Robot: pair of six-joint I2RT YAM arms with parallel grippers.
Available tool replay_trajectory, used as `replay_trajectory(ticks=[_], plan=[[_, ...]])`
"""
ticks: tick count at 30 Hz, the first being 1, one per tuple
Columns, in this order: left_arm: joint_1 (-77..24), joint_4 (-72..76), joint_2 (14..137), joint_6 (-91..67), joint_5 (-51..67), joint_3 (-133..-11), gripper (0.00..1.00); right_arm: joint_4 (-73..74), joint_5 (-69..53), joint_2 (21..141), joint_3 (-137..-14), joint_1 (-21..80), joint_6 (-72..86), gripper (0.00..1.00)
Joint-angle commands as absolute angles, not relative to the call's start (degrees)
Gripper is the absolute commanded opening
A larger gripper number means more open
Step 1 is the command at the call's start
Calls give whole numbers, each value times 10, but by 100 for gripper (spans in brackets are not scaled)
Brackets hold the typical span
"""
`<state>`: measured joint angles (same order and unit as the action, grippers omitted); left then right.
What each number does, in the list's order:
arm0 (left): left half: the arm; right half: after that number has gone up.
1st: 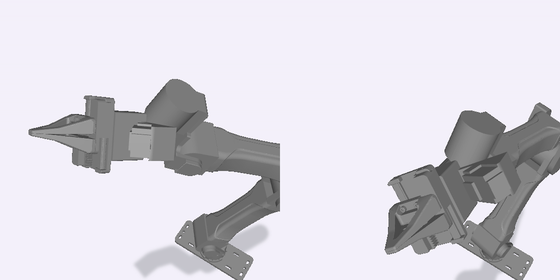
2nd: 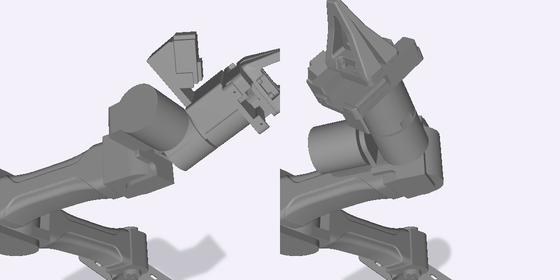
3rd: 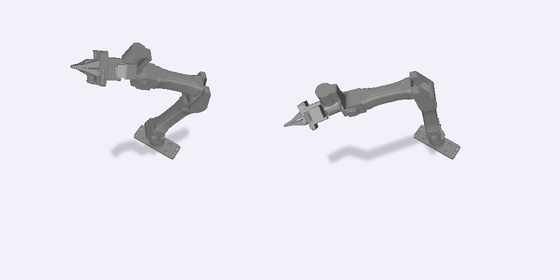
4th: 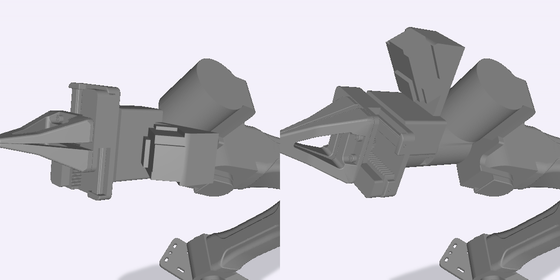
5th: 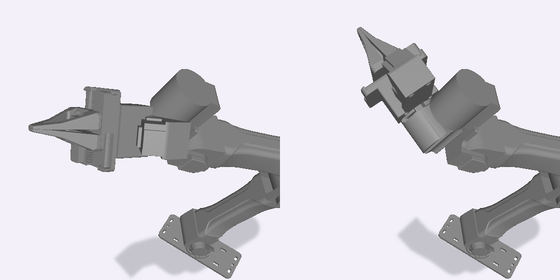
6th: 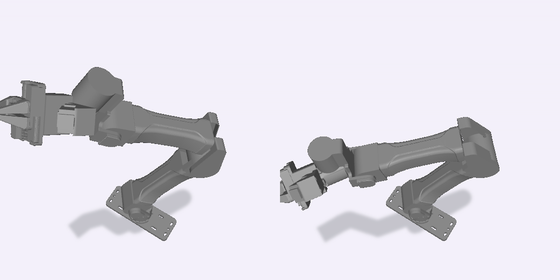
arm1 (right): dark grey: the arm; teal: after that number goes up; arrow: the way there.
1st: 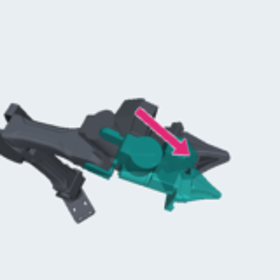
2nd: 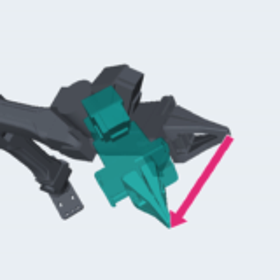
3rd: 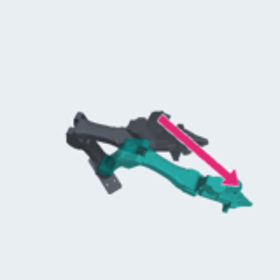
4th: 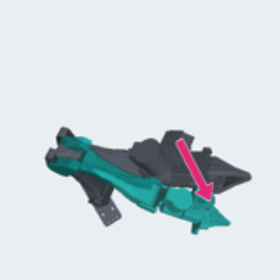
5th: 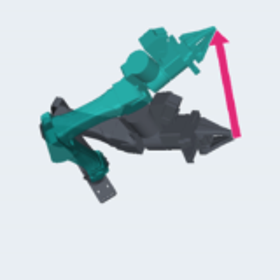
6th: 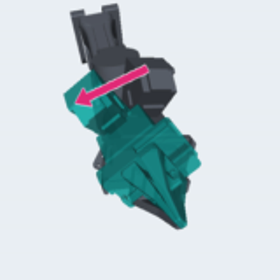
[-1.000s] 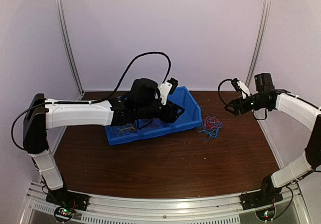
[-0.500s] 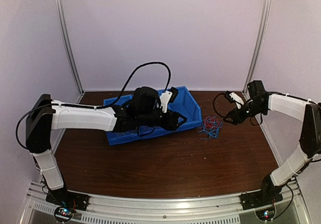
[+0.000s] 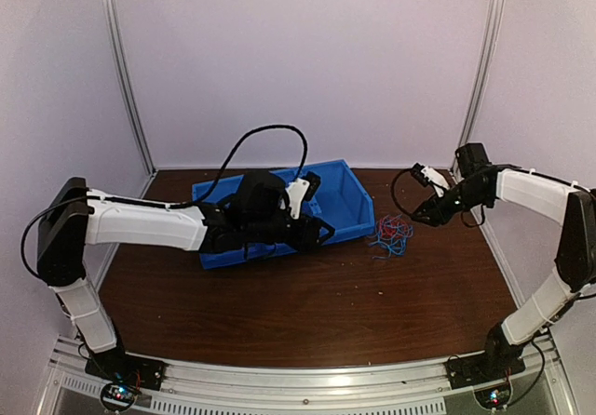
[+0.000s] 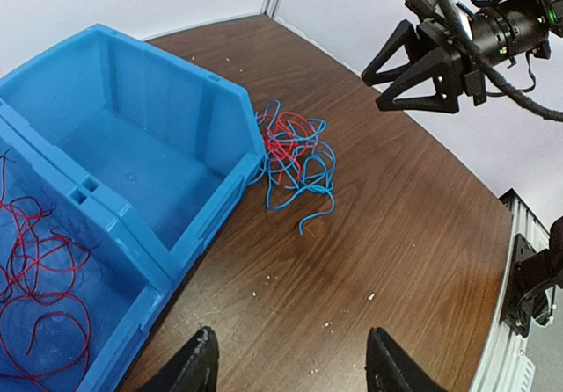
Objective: Untangle the cables
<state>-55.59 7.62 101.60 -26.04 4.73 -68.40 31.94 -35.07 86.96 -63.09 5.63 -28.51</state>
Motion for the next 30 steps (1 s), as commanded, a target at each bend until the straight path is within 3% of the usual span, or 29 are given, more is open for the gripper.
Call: replay_trajectory(ticks=[1,20,30], plan=[[-555,105,968,-251,29,-650,59,304,-338,889,-652,79,-304,48],[-555,125,900,-284,20,-603,59,292,-346,1146,-826,126,-377,46],[-555,117,901,-282,10,-605,60,300,-396,1167,-812,126,-414,33]])
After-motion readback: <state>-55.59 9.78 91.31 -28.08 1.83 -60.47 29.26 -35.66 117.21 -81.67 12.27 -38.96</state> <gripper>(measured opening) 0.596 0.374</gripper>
